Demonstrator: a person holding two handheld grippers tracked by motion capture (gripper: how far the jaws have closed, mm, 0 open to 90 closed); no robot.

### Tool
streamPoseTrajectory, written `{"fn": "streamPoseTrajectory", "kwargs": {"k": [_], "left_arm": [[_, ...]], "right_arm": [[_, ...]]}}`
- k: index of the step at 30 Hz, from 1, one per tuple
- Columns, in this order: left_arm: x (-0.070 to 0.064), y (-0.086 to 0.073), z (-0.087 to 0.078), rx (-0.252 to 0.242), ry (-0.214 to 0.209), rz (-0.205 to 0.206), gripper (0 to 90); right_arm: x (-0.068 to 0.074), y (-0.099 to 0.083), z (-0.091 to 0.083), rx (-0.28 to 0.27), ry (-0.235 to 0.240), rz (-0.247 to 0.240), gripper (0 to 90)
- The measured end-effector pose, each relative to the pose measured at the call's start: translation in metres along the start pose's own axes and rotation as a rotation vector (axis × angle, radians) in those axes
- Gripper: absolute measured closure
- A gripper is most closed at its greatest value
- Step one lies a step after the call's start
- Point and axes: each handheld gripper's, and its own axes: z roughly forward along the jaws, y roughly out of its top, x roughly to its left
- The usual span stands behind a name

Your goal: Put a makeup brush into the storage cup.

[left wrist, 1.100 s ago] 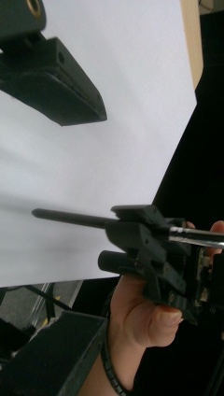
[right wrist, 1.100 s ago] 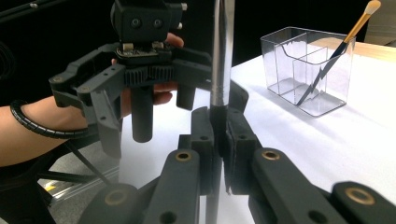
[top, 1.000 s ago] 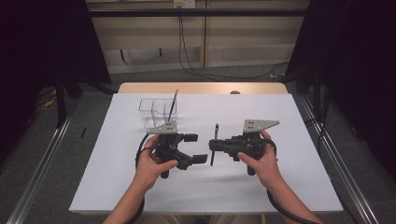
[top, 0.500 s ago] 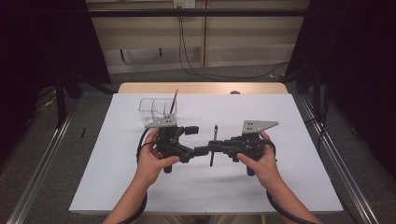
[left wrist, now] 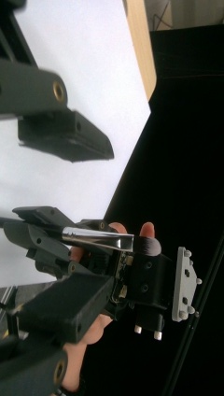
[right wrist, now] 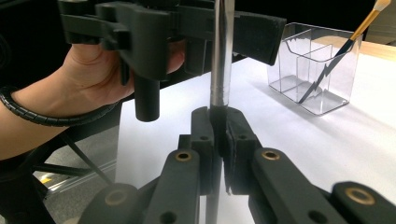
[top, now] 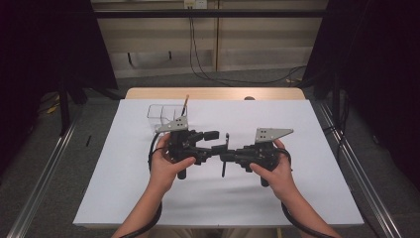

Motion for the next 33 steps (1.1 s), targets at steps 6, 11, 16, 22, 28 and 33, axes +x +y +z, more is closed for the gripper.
{"fn": "streamPoseTrajectory", "kwargs": {"k": [6, 11, 16, 22, 28, 33], "left_arm": [[0.0002, -0.0001, 0.0034, 0.005, -0.021, 0.005, 43.8], [-0.0008, 0.0006, 0.0063, 0.019, -0.025, -0.002, 56.3], [-0.0018, 0.0003, 0.0069, 0.014, -0.031, -0.013, 70.6], [-0.0045, 0.0007, 0.0067, 0.012, -0.045, 0.01, 79.0], [-0.0066, 0.0018, 0.0046, 0.022, -0.028, 0.046, 83.0], [-0.0069, 0.0014, 0.0027, 0.016, -0.029, 0.051, 83.6]], "right_arm": [[-0.0001, 0.0003, 0.0, 0.003, -0.006, -0.003, 84.2], [0.0005, 0.0013, 0.0011, 0.009, -0.008, -0.008, 84.2], [0.0006, 0.001, 0.0021, 0.015, -0.014, -0.014, 84.1], [0.0009, 0.0016, 0.0022, 0.007, -0.013, -0.008, 84.1], [0.0012, 0.002, 0.0027, 0.004, -0.007, -0.008, 84.0], [0.0016, 0.0016, 0.0026, -0.003, -0.008, -0.011, 83.0]]}}
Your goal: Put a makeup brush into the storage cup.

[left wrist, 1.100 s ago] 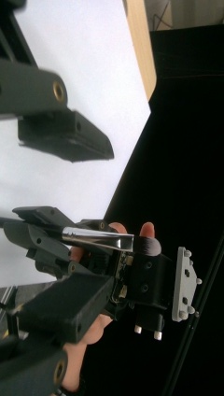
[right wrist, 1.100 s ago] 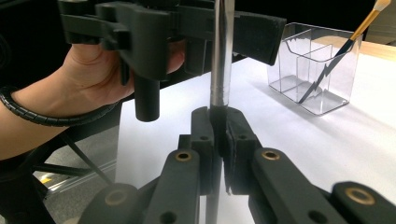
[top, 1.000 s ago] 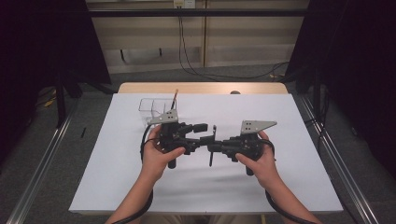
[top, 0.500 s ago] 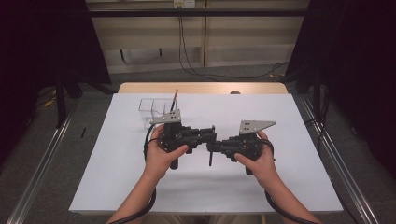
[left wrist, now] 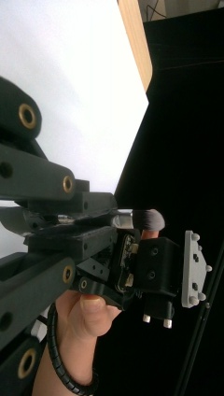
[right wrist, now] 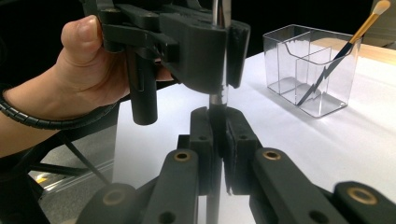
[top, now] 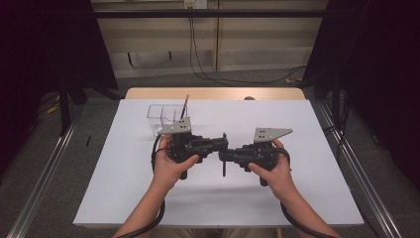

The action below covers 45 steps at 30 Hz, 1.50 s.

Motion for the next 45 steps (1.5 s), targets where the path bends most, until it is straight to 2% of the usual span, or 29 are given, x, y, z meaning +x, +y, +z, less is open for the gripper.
{"fn": "streamPoseTrajectory", "kwargs": {"k": [6, 15, 25, 31, 40, 45], "left_arm": [[-0.001, 0.002, -0.002, -0.006, 0.002, 0.015, 83.6], [-0.002, 0.003, -0.008, -0.02, 0.009, 0.029, 83.6], [-0.001, 0.001, -0.014, -0.019, 0.025, 0.028, 83.7], [-0.001, 0.002, -0.018, -0.022, 0.033, 0.034, 83.7], [-0.001, 0.002, -0.023, -0.026, 0.047, 0.044, 83.8], [-0.002, 0.002, -0.025, -0.028, 0.049, 0.049, 83.8]], "right_arm": [[0.001, -0.002, 0.0, 0.006, -0.015, -0.007, 72.5], [-0.001, -0.003, -0.006, -0.021, -0.047, -0.001, 36.8], [-0.003, -0.005, -0.014, -0.02, -0.074, -0.032, 12.5], [-0.003, -0.009, -0.021, -0.001, -0.092, -0.045, 8.6], [-0.007, -0.016, -0.035, -0.002, -0.092, -0.044, 4.3], [-0.009, -0.02, -0.044, 0.02, -0.116, -0.054, 3.9]]}}
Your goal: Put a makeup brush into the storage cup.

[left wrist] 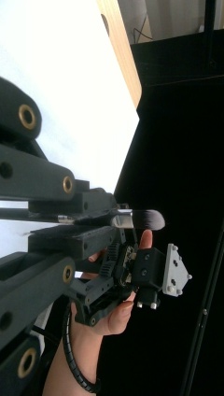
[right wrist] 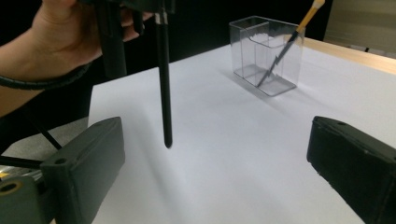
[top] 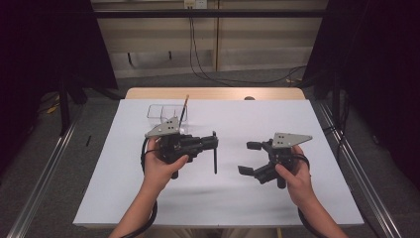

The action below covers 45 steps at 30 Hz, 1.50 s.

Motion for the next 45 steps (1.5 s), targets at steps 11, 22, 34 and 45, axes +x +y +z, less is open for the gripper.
{"fn": "streamPoseTrajectory", "kwargs": {"k": [11, 22, 34, 45], "left_arm": [[0.001, -0.002, -0.003, -0.006, 0.008, 0.002, 83.8], [0.001, -0.002, -0.006, -0.006, 0.008, 0.004, 83.9], [0.001, -0.002, -0.008, -0.003, 0.015, 0.013, 83.9], [0.002, -0.002, -0.011, -0.002, 0.023, 0.014, 83.9]], "right_arm": [[-0.007, -0.01, -0.02, 0.011, -0.048, 0.002, 3.8], [-0.013, -0.018, -0.039, 0.004, -0.082, 0.015, 3.8], [-0.018, -0.026, -0.055, -0.007, -0.105, 0.022, 3.8], [-0.021, -0.032, -0.066, -0.001, -0.122, 0.021, 3.5]]}}
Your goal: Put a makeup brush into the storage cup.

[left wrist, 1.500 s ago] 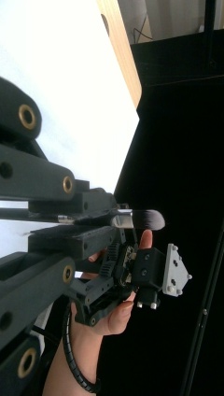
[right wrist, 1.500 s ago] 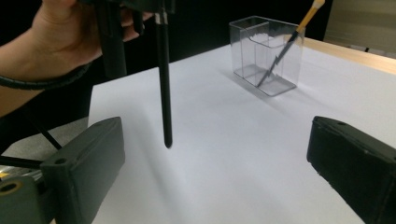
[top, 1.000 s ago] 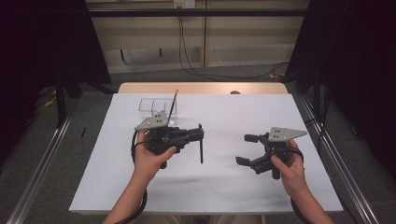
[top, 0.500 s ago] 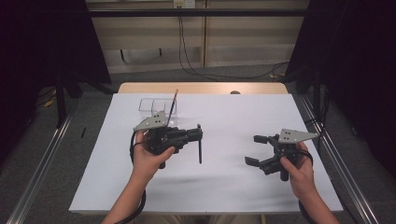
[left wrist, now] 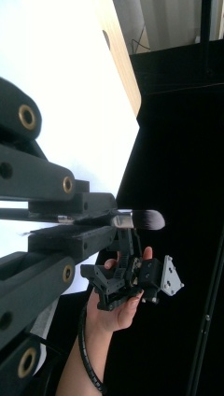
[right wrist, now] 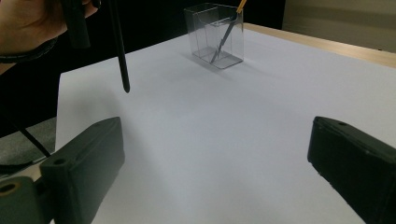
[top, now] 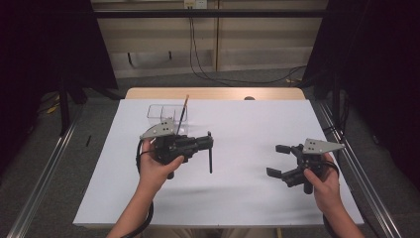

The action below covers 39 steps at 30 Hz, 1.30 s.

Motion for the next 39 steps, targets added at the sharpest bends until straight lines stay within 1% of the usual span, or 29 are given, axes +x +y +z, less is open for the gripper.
{"fn": "streamPoseTrajectory", "kwargs": {"k": [14, 16, 19, 27, 32, 33, 39], "left_arm": [[0.001, 0.001, -0.005, 0.0, 0.011, 0.004, 83.9], [0.002, 0.001, -0.005, 0.0, 0.013, 0.005, 83.9], [0.002, 0.002, -0.007, 0.002, 0.015, 0.008, 83.9], [0.004, 0.004, -0.012, 0.004, 0.025, 0.006, 84.0], [0.006, 0.006, -0.016, 0.011, 0.03, 0.002, 83.9], [0.006, 0.007, -0.017, 0.012, 0.037, 0.003, 83.9], [0.009, 0.01, -0.023, 0.009, 0.046, 0.0, 83.9]], "right_arm": [[-0.006, -0.007, -0.017, 0.001, -0.023, 0.01, 3.5], [-0.007, -0.009, -0.019, 0.007, -0.033, 0.006, 3.5], [-0.008, -0.012, -0.024, 0.01, -0.042, 0.013, 3.5], [-0.009, -0.017, -0.035, -0.002, -0.058, 0.015, 3.4], [-0.009, -0.022, -0.038, -0.001, -0.065, 0.016, 3.4], [-0.009, -0.022, -0.038, 0.003, -0.066, 0.013, 3.4], [-0.009, -0.024, -0.039, 0.009, -0.065, 0.008, 3.4]]}}
